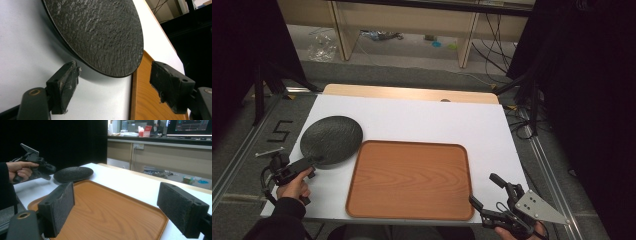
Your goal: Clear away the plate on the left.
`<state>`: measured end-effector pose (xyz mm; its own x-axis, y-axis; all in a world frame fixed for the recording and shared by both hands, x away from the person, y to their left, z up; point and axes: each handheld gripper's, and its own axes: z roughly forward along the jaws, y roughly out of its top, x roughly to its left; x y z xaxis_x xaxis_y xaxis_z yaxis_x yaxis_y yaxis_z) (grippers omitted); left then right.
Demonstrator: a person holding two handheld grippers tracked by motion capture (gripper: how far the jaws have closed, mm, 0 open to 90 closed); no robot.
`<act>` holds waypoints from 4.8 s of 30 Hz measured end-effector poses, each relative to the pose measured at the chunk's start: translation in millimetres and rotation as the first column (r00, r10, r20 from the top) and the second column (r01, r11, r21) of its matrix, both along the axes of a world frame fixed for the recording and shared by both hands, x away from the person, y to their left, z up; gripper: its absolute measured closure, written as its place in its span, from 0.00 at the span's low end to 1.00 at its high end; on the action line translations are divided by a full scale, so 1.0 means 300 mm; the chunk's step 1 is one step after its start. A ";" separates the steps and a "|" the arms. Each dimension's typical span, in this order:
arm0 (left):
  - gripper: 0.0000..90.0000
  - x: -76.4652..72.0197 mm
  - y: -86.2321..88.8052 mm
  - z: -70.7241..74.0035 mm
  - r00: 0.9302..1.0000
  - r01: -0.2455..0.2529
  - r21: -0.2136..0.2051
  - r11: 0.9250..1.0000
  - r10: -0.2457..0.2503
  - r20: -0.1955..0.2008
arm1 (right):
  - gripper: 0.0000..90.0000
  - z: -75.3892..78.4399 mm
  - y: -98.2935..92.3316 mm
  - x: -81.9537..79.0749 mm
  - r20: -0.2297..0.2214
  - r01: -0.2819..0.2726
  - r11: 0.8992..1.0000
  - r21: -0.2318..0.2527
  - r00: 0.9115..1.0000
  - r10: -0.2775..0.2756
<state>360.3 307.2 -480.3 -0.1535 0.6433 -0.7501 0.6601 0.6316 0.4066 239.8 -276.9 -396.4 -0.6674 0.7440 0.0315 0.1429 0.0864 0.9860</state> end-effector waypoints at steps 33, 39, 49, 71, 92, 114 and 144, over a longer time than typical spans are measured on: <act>0.38 0.082 0.012 -0.084 0.995 -0.096 -0.154 0.983 0.091 -0.036 | 0.17 0.000 0.000 0.001 0.008 0.001 1.000 -0.002 1.000 -0.001; 0.40 0.086 0.014 -0.092 0.990 -0.138 -0.194 0.971 0.132 -0.040 | 0.17 -0.001 0.003 0.002 0.009 0.000 1.000 -0.004 1.000 0.000; 0.74 0.075 0.013 -0.113 0.965 -0.261 -0.181 0.948 0.251 -0.078 | 0.17 -0.001 0.003 0.002 0.001 -0.007 1.000 -0.010 1.000 0.007; 0.95 0.079 0.051 -0.066 0.947 -0.297 -0.231 0.926 0.317 0.054 | 0.18 -0.001 0.003 0.003 0.000 -0.010 1.000 -0.002 1.000 0.010; 0.94 0.084 0.092 -0.045 0.932 -0.332 -0.233 0.914 0.356 0.070 | 0.18 0.001 0.005 0.002 0.006 -0.020 1.000 0.004 1.000 0.020; 0.94 0.072 0.034 0.016 0.938 -0.245 -0.392 0.887 0.319 0.134 | 0.18 0.000 0.006 0.002 0.008 -0.015 1.000 0.009 1.000 0.015; 0.93 0.050 -0.298 0.042 0.992 0.082 -0.397 0.914 -0.037 0.120 | 0.18 0.005 -0.012 -0.004 -0.004 0.010 1.000 -0.005 1.000 -0.010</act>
<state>375.4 217.8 -467.7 -0.0286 0.2914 -0.9562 0.6681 0.7171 0.1985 238.6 -280.6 -394.8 -0.6599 0.7508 0.0305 0.1475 0.0896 0.9850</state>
